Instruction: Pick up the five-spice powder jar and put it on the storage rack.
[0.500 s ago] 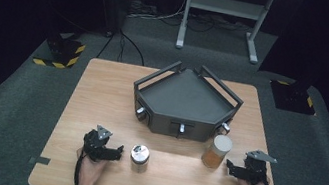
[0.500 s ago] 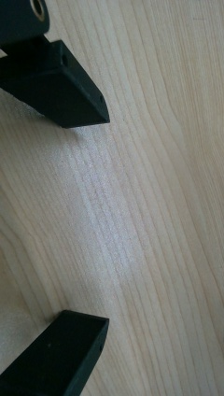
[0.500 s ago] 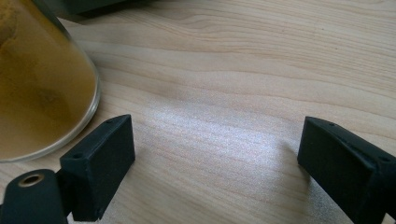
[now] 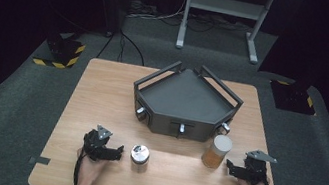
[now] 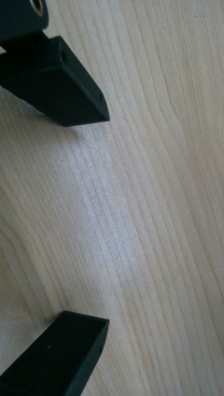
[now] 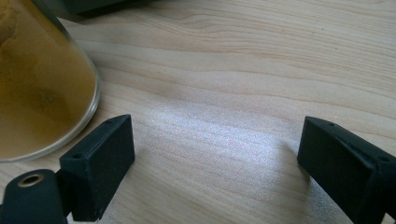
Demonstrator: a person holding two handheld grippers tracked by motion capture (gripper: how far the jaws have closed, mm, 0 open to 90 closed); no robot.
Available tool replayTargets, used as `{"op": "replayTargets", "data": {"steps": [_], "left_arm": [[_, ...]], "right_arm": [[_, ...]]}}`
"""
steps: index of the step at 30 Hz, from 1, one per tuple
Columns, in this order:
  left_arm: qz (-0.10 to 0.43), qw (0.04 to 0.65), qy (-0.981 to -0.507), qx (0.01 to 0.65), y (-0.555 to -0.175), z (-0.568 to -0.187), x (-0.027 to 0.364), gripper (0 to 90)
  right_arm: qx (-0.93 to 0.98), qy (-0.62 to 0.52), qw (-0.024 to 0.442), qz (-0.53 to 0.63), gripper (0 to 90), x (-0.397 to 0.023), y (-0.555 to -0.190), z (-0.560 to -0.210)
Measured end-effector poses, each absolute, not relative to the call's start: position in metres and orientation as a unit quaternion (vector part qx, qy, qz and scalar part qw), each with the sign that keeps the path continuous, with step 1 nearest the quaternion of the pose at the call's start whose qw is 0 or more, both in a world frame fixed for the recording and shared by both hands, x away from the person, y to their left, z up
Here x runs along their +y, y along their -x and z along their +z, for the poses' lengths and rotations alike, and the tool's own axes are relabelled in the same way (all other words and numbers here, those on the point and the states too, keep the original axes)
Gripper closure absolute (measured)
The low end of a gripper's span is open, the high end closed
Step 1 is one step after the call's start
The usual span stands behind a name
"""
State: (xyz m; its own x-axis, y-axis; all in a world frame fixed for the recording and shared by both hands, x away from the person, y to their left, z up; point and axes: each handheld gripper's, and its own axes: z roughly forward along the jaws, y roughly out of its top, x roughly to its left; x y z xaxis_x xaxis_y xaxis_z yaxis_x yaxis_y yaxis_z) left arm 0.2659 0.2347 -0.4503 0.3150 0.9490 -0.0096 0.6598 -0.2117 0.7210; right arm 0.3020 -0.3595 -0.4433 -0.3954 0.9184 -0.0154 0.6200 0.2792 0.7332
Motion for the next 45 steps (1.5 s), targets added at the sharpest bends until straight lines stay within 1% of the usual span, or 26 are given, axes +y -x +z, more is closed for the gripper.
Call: {"op": "replayTargets", "data": {"steps": [17, 24, 33, 41, 45], "left_arm": [[0.222, 0.319, -0.746, 0.54, -0.267, -0.448, 0.237, 3.2], [0.224, 0.332, -0.738, 0.543, -0.257, -0.443, 0.245, 1.7], [0.215, 0.34, -0.743, 0.536, -0.24, -0.44, 0.247, 1.2], [0.192, 0.359, -0.746, 0.527, -0.22, -0.44, 0.252, 1.6], [0.189, 0.36, -0.75, 0.521, -0.214, -0.44, 0.25, 1.7]], "right_arm": [[0.767, -0.502, 0.226, 0.33, 10.7, -0.359, -0.302, -0.443], [0.767, -0.502, 0.227, 0.329, 10.4, -0.359, -0.302, -0.443], [0.767, -0.502, 0.227, 0.329, 10.4, -0.359, -0.302, -0.443], [0.767, -0.502, 0.227, 0.329, 10.3, -0.359, -0.302, -0.443], [0.767, -0.502, 0.227, 0.329, 10.3, -0.359, -0.302, -0.443]]}}
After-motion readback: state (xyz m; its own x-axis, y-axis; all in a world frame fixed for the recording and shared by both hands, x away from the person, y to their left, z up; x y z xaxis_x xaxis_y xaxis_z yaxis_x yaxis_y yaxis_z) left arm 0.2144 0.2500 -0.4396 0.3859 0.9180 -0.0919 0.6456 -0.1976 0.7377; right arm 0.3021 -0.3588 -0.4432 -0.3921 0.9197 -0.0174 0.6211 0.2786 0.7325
